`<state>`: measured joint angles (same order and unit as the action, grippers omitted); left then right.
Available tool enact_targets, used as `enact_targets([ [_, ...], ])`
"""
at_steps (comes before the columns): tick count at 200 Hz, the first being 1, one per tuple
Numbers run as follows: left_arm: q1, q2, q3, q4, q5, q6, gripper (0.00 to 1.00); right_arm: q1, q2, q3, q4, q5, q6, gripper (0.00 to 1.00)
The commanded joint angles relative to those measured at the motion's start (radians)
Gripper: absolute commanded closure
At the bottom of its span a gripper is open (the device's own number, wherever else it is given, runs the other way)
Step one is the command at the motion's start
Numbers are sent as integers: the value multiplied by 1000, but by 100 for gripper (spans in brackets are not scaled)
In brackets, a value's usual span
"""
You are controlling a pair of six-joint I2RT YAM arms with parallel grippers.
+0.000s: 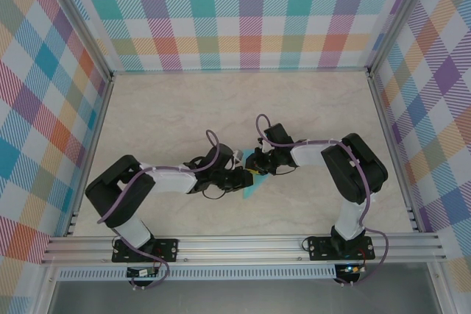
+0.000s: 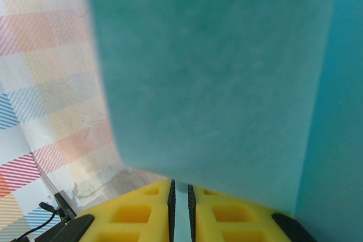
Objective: Fold a paper plane with a square sheet of paper (pick it up from the middle)
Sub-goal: Fourth fold the wing at the center of the table.
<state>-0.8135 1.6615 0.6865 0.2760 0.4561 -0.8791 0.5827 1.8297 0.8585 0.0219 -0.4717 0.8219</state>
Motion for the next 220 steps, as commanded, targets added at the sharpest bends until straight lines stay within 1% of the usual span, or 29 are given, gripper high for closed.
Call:
enact_targets([
  [1, -13, 37, -7, 46, 26, -23, 79, 6, 106, -66, -148, 115, -12, 83],
  [23, -14, 34, -62, 21, 24, -18, 79, 6, 103, -65, -153, 116, -13, 83],
  [45, -18, 22, -102, -25, 78, 10, 80, 6, 106, -64, -161, 120, -18, 83],
  [68, -26, -20, -148, -100, 97, 62, 80, 7, 106, -65, -166, 126, -18, 83],
  [89, -26, -55, -156, -176, 114, 111, 80, 6, 109, -65, -164, 124, -15, 83],
  [105, -26, -89, -155, -192, 120, 122, 80, 6, 109, -63, -164, 125, -15, 82],
  [131, -24, -163, -128, -213, 79, 118, 80, 6, 105, -62, -159, 119, -7, 82],
  [150, -24, -214, -102, -215, 18, 96, 80, 6, 101, -62, -152, 111, 4, 82],
  [163, -24, -233, -95, -184, -30, 61, 80, 8, 99, -65, -146, 107, 12, 82],
  [196, -23, -198, -46, -125, -137, 1, 82, 6, 95, -63, -131, 85, 17, 82],
  [220, -23, -122, -28, -24, -156, -46, 83, 7, 92, -55, -129, 72, 20, 82],
])
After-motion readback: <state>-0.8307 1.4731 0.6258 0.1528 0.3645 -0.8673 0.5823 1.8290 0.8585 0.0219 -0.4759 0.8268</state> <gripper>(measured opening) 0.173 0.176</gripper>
